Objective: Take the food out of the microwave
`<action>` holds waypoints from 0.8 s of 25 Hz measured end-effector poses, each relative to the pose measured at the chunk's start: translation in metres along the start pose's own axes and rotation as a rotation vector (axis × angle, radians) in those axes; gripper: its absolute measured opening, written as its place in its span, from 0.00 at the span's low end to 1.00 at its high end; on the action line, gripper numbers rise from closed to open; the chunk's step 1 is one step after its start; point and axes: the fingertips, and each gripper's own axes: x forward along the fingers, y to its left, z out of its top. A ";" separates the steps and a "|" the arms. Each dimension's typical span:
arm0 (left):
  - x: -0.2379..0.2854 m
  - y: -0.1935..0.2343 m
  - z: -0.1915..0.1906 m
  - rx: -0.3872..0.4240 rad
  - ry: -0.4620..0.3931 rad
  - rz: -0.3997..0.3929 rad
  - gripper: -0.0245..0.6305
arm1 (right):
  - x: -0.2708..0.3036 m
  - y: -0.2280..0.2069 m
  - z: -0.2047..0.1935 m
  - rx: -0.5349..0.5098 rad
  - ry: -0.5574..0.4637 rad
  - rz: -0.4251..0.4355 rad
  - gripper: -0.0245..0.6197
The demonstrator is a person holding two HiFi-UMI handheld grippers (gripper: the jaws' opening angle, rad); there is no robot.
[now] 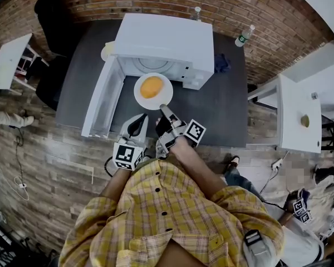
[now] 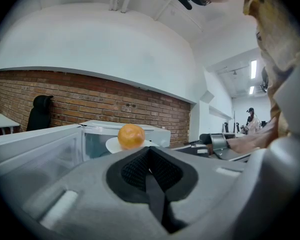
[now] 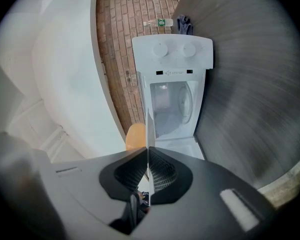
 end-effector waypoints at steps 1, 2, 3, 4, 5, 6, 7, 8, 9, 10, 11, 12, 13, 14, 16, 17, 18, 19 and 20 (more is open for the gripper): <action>0.000 0.000 0.000 -0.002 -0.001 0.001 0.04 | 0.000 0.000 0.000 -0.003 0.003 -0.001 0.06; 0.001 0.000 0.000 -0.004 -0.002 0.001 0.04 | 0.000 0.001 0.000 -0.006 0.005 -0.001 0.06; 0.002 0.000 -0.001 -0.006 -0.002 0.001 0.04 | 0.000 0.002 0.000 -0.008 0.006 -0.001 0.06; 0.002 0.001 -0.001 -0.006 -0.002 0.001 0.04 | 0.000 0.003 0.000 -0.009 0.006 0.000 0.06; 0.002 0.001 -0.001 -0.007 -0.001 0.000 0.04 | -0.001 0.003 0.000 -0.010 0.006 0.001 0.06; 0.002 0.001 -0.001 -0.007 -0.001 -0.001 0.04 | -0.001 0.004 0.000 -0.011 0.006 0.002 0.06; 0.003 0.001 0.000 -0.007 -0.001 -0.002 0.04 | -0.001 0.004 -0.001 -0.014 0.007 0.002 0.06; 0.003 0.001 0.000 -0.008 -0.001 -0.004 0.04 | -0.001 0.004 0.000 -0.016 0.008 0.000 0.06; 0.003 0.001 0.000 -0.008 -0.002 -0.005 0.04 | -0.001 0.004 -0.001 -0.018 0.009 -0.002 0.06; 0.004 0.001 0.000 -0.008 -0.003 -0.006 0.04 | -0.001 0.004 -0.001 -0.017 0.010 -0.003 0.06; 0.004 0.001 0.000 -0.008 -0.004 -0.006 0.04 | -0.001 0.004 -0.001 -0.016 0.010 -0.003 0.06; 0.004 0.001 0.000 -0.008 -0.004 -0.007 0.04 | -0.001 0.005 -0.001 -0.014 0.010 -0.001 0.06; 0.004 0.001 -0.001 -0.008 -0.004 -0.008 0.04 | -0.001 0.005 -0.001 -0.014 0.009 0.003 0.06; 0.003 0.000 -0.001 -0.008 -0.003 -0.009 0.04 | -0.001 0.006 -0.001 -0.015 0.008 0.006 0.06; 0.003 0.000 -0.001 -0.007 -0.002 -0.012 0.04 | -0.001 0.007 -0.001 -0.015 0.006 0.009 0.06; 0.004 0.000 -0.001 -0.008 -0.001 -0.013 0.04 | -0.001 0.007 -0.001 -0.015 0.007 0.009 0.06; 0.005 0.000 -0.002 -0.008 -0.001 -0.014 0.04 | -0.001 0.006 -0.001 -0.013 0.010 0.008 0.06; 0.005 0.000 -0.001 -0.008 -0.001 -0.015 0.04 | 0.000 0.006 -0.001 -0.011 0.013 0.007 0.06; 0.006 0.000 -0.001 -0.008 -0.001 -0.016 0.04 | 0.000 0.006 -0.002 -0.008 0.015 0.007 0.06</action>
